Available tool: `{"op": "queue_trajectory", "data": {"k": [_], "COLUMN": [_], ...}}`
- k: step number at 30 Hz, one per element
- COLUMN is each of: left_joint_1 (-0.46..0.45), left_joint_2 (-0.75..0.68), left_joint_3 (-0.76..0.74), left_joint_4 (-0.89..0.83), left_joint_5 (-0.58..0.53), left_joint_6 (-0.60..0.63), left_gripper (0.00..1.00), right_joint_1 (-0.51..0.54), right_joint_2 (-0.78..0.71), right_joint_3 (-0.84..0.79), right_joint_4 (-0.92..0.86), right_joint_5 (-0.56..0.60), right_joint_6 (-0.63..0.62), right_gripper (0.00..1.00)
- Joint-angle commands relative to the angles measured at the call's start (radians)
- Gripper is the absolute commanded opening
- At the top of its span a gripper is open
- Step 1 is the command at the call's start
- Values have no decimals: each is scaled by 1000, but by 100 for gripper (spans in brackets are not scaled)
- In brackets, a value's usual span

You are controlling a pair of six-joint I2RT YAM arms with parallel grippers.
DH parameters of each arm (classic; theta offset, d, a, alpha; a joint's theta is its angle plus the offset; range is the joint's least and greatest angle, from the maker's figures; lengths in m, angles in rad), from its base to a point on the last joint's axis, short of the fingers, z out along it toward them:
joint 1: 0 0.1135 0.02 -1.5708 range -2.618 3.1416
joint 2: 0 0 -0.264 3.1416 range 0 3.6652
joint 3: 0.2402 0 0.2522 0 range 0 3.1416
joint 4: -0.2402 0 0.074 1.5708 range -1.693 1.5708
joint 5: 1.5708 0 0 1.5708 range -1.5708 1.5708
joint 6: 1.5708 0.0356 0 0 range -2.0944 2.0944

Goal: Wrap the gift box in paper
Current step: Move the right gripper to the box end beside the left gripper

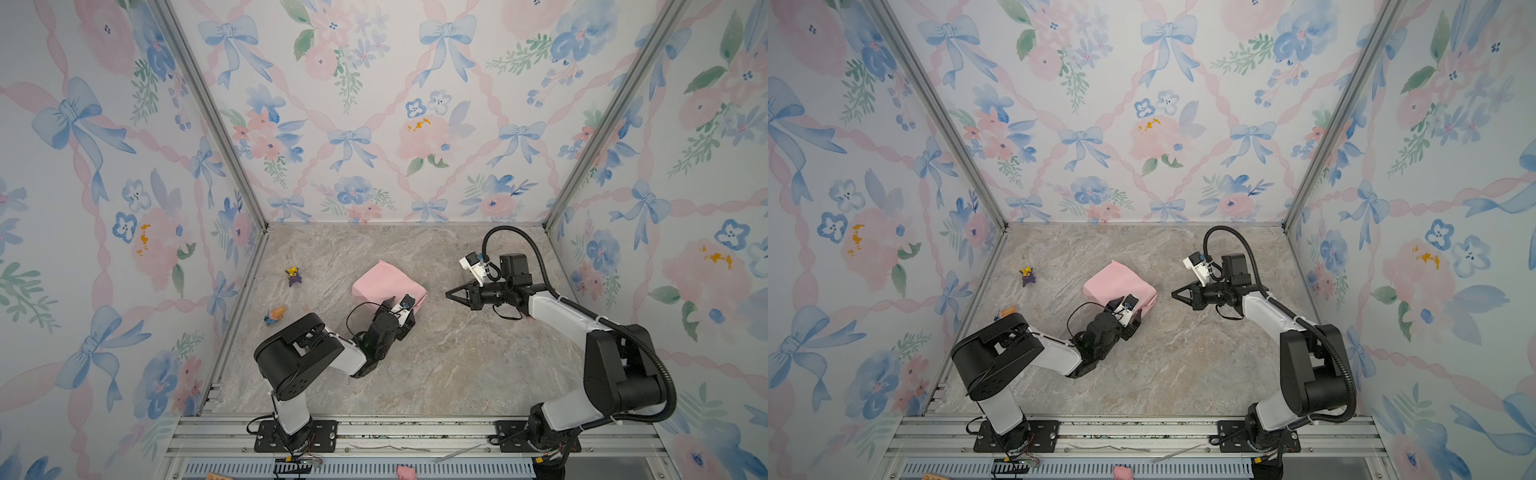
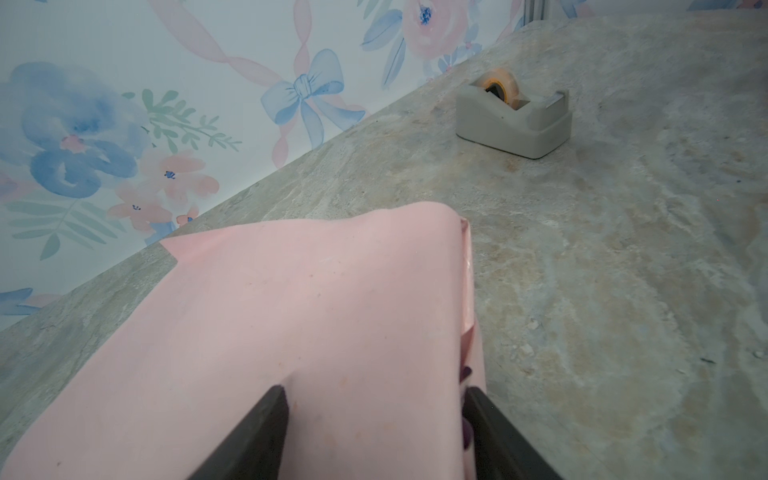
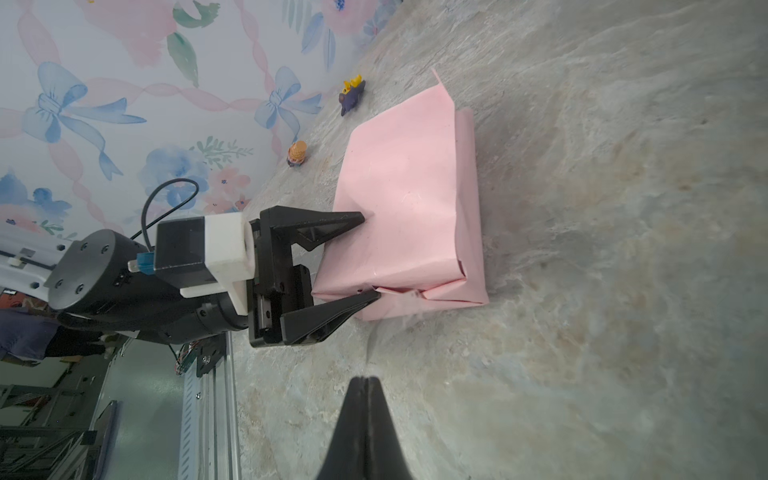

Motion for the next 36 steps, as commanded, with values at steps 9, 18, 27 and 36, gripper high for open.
{"op": "queue_trajectory", "data": {"k": [9,18,27,36], "left_joint_1": [25,25,26,26], "left_joint_2": [66,65,72,72], "left_joint_3": [-65,-62,-60,-63], "left_joint_4": [-264,-264,-264,-264], "left_joint_5": [26,25,29,26], "left_joint_6": [-44,-41,-42,-42], "left_gripper": [69,69,69,69], "right_joint_1": [174,225,230,234], "right_joint_2": [167,266,300,362], "right_joint_3": [53,135,188,242], "right_joint_4": [90,86,74,-1], "right_joint_5": [30,16,-14,-12], "right_joint_6": [35,44,38,10], "right_gripper": [0,0,0,0]}}
